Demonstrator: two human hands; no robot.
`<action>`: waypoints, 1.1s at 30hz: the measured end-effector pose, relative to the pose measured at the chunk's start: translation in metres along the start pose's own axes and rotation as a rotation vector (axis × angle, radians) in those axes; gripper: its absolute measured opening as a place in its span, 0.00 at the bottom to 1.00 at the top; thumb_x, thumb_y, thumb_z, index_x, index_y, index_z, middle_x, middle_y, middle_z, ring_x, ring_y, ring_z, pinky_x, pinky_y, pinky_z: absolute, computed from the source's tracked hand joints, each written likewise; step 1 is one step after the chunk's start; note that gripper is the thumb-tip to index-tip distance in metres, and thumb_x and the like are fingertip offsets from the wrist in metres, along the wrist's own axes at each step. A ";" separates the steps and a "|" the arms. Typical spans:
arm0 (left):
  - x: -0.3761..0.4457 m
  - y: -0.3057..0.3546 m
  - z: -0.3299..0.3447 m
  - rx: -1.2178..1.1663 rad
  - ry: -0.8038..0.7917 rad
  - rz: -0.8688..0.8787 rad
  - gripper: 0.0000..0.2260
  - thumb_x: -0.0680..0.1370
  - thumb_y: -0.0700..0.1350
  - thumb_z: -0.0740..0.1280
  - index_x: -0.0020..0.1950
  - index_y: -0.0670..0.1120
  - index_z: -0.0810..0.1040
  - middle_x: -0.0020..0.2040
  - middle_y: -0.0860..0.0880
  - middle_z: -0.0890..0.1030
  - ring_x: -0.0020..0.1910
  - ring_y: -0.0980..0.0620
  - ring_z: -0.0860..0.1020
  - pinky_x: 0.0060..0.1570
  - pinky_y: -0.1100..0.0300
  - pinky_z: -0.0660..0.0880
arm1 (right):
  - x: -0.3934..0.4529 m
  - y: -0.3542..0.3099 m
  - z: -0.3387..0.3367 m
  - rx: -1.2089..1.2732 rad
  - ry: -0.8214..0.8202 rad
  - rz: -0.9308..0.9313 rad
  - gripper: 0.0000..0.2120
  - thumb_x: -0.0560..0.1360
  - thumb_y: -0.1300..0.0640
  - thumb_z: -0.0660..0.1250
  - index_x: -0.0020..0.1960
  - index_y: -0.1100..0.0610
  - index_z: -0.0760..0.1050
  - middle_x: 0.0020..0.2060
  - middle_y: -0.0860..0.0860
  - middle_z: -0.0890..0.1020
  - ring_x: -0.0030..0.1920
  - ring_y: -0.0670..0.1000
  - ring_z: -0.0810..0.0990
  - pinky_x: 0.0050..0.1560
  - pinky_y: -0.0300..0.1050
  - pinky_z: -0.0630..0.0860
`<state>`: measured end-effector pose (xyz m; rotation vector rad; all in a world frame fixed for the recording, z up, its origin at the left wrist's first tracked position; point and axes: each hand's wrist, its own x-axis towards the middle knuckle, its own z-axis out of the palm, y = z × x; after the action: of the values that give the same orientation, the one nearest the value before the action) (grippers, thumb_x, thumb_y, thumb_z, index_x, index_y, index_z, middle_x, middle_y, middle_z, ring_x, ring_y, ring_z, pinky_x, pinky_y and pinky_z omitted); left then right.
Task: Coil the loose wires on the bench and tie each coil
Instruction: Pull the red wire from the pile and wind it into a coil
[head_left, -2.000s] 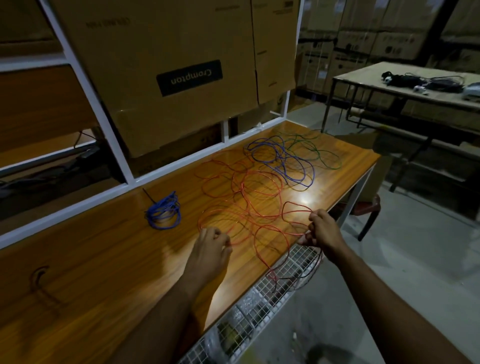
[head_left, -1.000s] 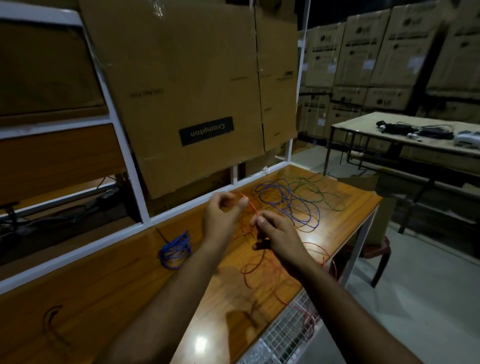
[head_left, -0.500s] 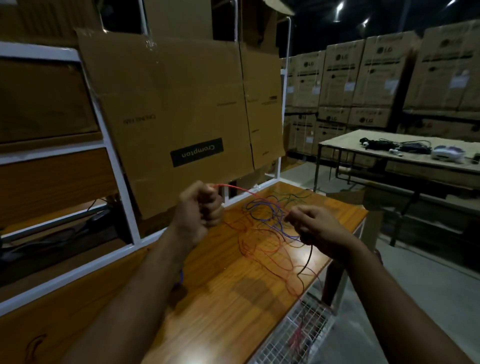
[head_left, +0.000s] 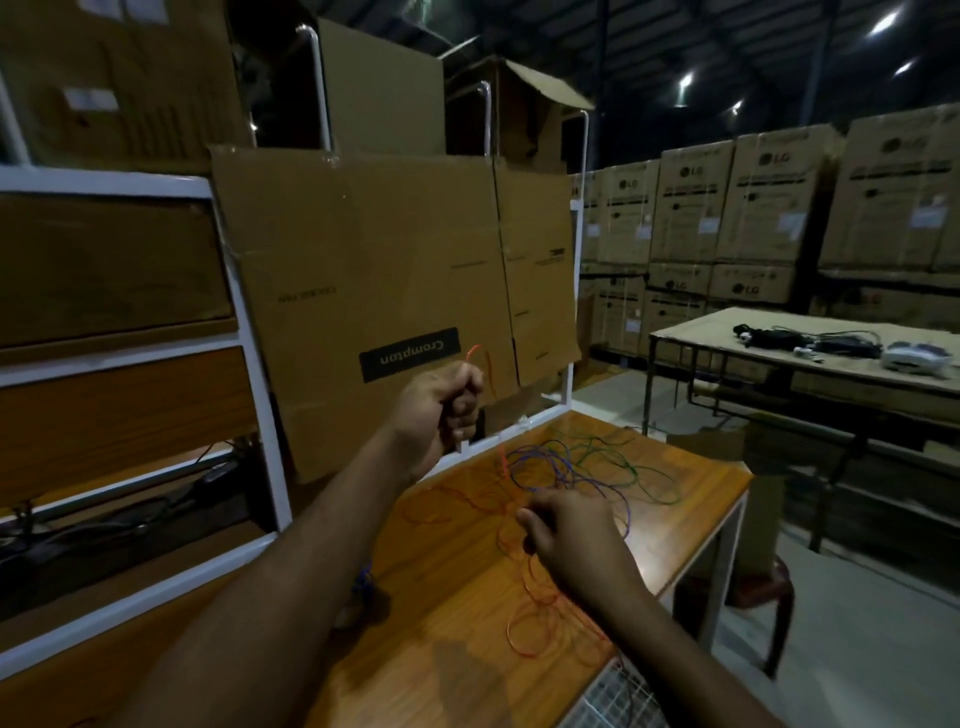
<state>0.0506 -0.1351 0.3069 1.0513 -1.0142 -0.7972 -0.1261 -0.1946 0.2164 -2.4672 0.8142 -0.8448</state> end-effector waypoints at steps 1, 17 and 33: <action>0.000 0.000 0.001 0.035 -0.010 -0.004 0.14 0.85 0.43 0.53 0.43 0.43 0.72 0.30 0.49 0.64 0.28 0.54 0.61 0.28 0.62 0.59 | 0.001 -0.014 -0.010 -0.080 -0.042 -0.069 0.09 0.81 0.54 0.63 0.48 0.52 0.81 0.39 0.47 0.83 0.38 0.44 0.80 0.45 0.45 0.80; -0.017 0.025 -0.004 -0.156 -0.531 -0.297 0.17 0.84 0.49 0.54 0.38 0.45 0.73 0.28 0.52 0.58 0.24 0.56 0.55 0.22 0.63 0.52 | 0.075 -0.031 -0.076 0.127 0.062 -0.390 0.12 0.80 0.44 0.59 0.56 0.49 0.76 0.49 0.41 0.79 0.47 0.40 0.79 0.45 0.39 0.78; -0.019 0.030 -0.003 -0.006 -0.254 -0.195 0.17 0.84 0.48 0.54 0.35 0.49 0.66 0.27 0.53 0.59 0.25 0.55 0.53 0.24 0.62 0.50 | 0.067 -0.024 -0.075 0.941 -0.418 0.076 0.20 0.79 0.40 0.62 0.45 0.56 0.81 0.37 0.56 0.78 0.29 0.46 0.67 0.30 0.39 0.61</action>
<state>0.0486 -0.1081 0.3301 1.0730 -1.1334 -1.1134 -0.1230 -0.2334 0.3121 -1.6569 0.2480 -0.4791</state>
